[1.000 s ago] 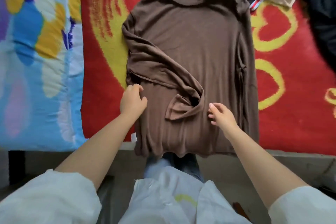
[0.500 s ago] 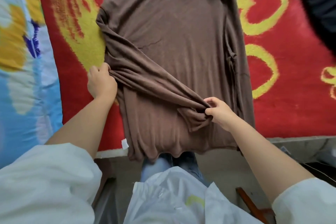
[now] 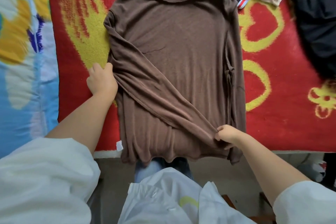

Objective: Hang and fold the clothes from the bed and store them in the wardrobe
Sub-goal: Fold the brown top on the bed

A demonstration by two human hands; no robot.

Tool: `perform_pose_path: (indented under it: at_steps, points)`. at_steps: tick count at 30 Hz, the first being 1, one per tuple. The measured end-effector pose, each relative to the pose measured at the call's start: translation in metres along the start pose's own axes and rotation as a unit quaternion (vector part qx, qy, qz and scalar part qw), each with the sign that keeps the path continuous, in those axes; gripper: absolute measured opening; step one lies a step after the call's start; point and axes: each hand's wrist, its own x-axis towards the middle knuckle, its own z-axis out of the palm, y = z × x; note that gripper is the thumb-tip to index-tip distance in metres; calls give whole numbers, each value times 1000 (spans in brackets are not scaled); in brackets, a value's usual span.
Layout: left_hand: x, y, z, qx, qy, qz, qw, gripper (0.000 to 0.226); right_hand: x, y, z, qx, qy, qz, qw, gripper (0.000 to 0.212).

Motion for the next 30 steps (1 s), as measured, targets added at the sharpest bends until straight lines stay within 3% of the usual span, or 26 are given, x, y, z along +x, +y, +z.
perform_pose_path:
  at_steps: [3,7,11,14,20,22,26,30]
  points:
    - [0,-4,2,-21,-15,-4,1000,34,9,6,9,-101,67,30,992,32]
    - [1,-14,1,-94,-43,23,994,32,-1,-20,9,-263,188,33,946,37]
    - [1,-27,-3,-175,-49,61,981,30,-20,-84,3,-257,262,-166,915,24]
    - [-1,-35,-3,-234,-24,72,969,28,-38,-157,-2,-188,253,-297,901,17]
    - [1,-51,10,-312,6,73,947,28,-76,-313,15,-213,262,-507,793,30]
    - [5,-54,11,-321,-6,87,943,28,-80,-352,21,-245,268,-501,785,28]
    - [20,-63,7,-342,-63,98,933,27,-68,-396,29,-311,299,-363,826,50]
    - [29,-74,6,-376,-125,124,910,26,-53,-410,30,-304,300,-357,831,28]
